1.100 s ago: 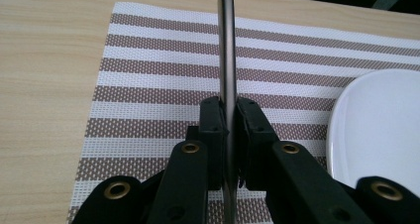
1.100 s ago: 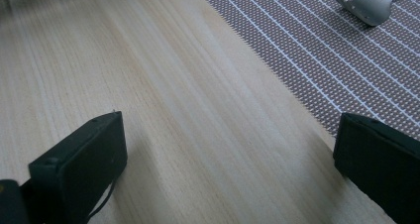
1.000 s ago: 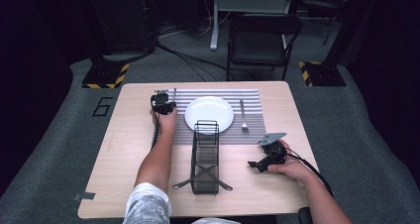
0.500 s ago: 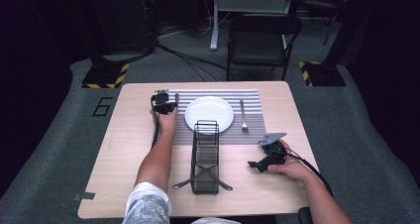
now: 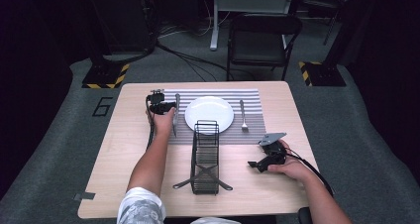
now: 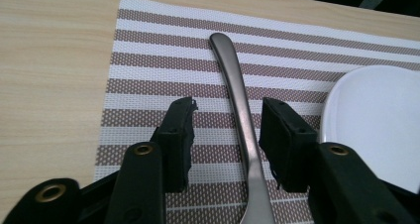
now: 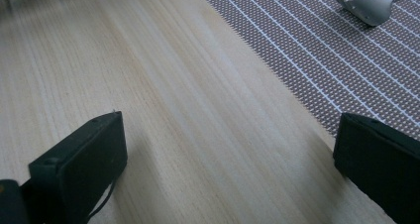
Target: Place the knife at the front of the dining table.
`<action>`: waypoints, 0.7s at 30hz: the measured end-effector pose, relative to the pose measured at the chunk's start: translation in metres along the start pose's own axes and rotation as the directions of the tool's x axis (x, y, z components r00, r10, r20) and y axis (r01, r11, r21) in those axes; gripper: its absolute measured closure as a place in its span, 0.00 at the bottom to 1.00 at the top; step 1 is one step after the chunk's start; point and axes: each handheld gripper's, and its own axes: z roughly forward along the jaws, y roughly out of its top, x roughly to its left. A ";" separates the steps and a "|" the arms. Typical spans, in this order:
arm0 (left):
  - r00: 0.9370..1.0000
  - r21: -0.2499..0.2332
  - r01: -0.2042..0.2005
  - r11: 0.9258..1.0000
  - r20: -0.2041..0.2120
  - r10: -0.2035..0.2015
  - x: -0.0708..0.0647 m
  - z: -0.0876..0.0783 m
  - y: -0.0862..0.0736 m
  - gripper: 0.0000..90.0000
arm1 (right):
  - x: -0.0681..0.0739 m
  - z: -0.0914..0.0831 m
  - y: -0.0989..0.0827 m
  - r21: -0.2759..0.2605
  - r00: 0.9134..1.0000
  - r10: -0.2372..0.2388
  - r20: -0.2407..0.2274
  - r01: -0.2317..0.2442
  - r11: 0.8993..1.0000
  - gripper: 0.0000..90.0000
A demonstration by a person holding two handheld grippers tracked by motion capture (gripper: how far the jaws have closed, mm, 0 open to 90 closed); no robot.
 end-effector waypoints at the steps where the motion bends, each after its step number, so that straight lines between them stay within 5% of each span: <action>1: 1.000 -0.010 -0.004 1.000 0.007 0.004 0.000 -0.004 0.002 0.61 | 0.000 0.000 0.000 0.000 1.000 0.000 0.000 0.000 1.000 0.00; 10: 0.996 -0.079 -0.064 0.995 0.058 0.069 -0.009 -0.040 0.017 0.56 | 0.000 0.000 0.000 0.000 1.000 0.000 0.001 0.000 1.000 0.00; 21: 0.983 -0.124 -0.145 0.982 0.093 0.157 -0.021 -0.087 0.028 0.55 | 0.000 0.000 0.000 0.001 1.000 -0.002 0.000 0.002 1.000 0.00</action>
